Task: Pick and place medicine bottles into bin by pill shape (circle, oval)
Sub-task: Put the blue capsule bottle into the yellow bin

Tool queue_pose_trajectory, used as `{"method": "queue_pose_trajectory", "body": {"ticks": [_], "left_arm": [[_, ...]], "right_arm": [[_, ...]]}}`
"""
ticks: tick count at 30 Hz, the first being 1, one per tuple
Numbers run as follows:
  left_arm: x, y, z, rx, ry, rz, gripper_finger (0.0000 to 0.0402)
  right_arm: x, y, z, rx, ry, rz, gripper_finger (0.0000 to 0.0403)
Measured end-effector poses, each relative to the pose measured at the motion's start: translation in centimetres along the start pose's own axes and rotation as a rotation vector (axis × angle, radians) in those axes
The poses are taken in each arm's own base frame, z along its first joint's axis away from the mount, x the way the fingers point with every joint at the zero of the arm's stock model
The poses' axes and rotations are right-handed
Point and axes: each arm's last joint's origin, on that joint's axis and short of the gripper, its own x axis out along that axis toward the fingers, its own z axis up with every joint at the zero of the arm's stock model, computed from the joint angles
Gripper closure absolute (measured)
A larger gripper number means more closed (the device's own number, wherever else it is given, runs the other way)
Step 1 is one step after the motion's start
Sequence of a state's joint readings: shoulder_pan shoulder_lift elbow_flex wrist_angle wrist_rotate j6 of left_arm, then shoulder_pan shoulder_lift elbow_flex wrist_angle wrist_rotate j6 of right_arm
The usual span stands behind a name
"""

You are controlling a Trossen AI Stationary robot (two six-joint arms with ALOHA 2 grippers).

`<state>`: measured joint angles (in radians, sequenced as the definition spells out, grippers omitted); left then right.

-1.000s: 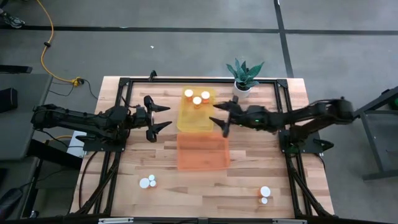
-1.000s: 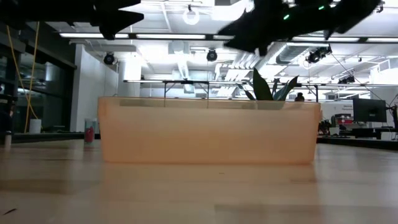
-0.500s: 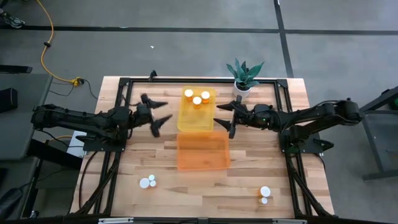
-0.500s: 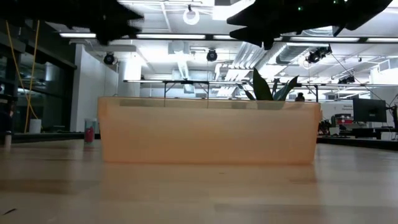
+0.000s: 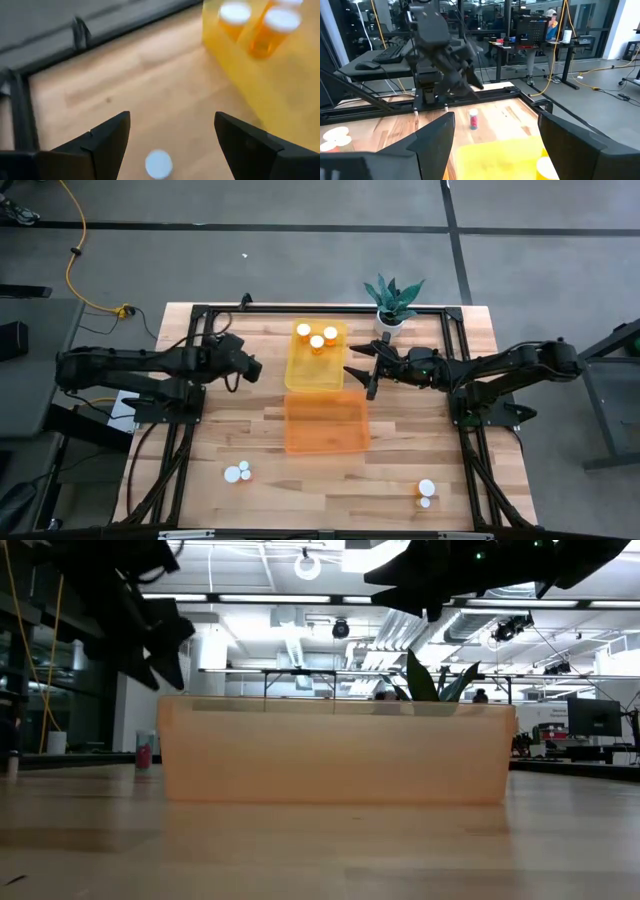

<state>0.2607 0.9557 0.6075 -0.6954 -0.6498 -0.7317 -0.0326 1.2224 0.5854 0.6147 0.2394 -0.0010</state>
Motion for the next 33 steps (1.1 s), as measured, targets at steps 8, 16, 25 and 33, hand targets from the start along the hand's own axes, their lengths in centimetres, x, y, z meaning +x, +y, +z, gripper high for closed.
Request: {"method": "queue_pose_trajectory", "body": {"ticks": [8,16,25,33], "left_arm": [[3.0,-0.2,-0.4,0.016,0.161,0.088,0.0122],[4.3,-0.1,-1.2,0.052,0.286,0.127,0.0122],[5.1,-0.7,-1.6,0.082,0.353,0.098,0.0123],[5.1,-0.7,-1.6,0.074,0.352,0.102,0.0183]], "right_arm": [[0.0,0.0,0.0,0.000,0.001,0.000,0.0124],[0.0,0.0,-0.1,-0.001,0.005,-0.001,0.0124],[0.0,0.0,-0.1,0.000,0.005,-0.001,0.0124],[0.0,0.0,-0.1,-0.001,0.005,-0.001,0.0124]]}}
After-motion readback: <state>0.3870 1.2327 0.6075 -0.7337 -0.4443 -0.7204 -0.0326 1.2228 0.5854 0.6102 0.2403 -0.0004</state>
